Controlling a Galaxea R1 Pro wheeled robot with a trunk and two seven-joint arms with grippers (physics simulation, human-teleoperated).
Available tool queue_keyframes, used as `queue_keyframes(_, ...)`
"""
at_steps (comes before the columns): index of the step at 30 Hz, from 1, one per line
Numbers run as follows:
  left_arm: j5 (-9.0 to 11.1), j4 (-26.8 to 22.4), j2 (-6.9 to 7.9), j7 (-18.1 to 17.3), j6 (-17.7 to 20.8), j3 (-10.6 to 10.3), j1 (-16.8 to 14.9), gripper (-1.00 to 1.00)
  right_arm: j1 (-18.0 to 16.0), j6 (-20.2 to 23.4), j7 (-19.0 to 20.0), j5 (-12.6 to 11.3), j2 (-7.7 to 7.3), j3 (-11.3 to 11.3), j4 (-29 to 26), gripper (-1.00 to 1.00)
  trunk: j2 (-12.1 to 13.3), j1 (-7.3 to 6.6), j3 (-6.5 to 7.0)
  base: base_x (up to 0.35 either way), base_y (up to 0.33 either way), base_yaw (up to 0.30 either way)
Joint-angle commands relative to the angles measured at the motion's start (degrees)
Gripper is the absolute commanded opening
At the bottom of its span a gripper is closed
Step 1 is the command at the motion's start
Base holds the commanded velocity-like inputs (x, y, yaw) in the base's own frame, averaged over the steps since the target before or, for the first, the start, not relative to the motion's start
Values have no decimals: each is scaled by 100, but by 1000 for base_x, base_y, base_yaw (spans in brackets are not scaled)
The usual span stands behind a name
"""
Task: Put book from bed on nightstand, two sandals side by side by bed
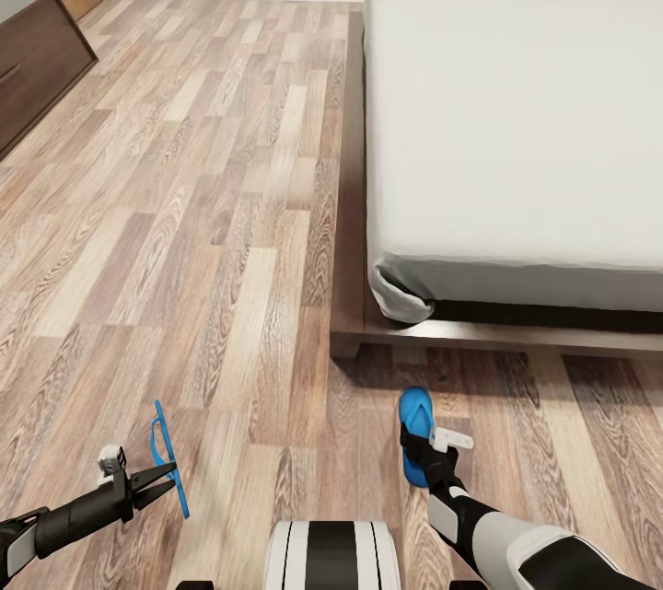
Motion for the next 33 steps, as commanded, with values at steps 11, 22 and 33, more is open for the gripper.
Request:
queue_keyframes(11, -46, -1, 0, -25, 60, 40, -1, -100, -8, -453, 9, -48, 59, 52, 23, -100, -1, -1, -3, 0, 0, 0)
queue_keyframes(22, -46, -1, 0, -27, 64, 40, -1, -100, -8, -517, 9, -46, 63, 52, 23, -100, -9, 15, -136, 0, 0, 0)
queue_keyframes(33, -44, -1, 1, -28, 62, 40, -1, -100, -8, -514, 9, -48, 57, 52, 23, -100, -11, 17, -158, 0, 0, 0)
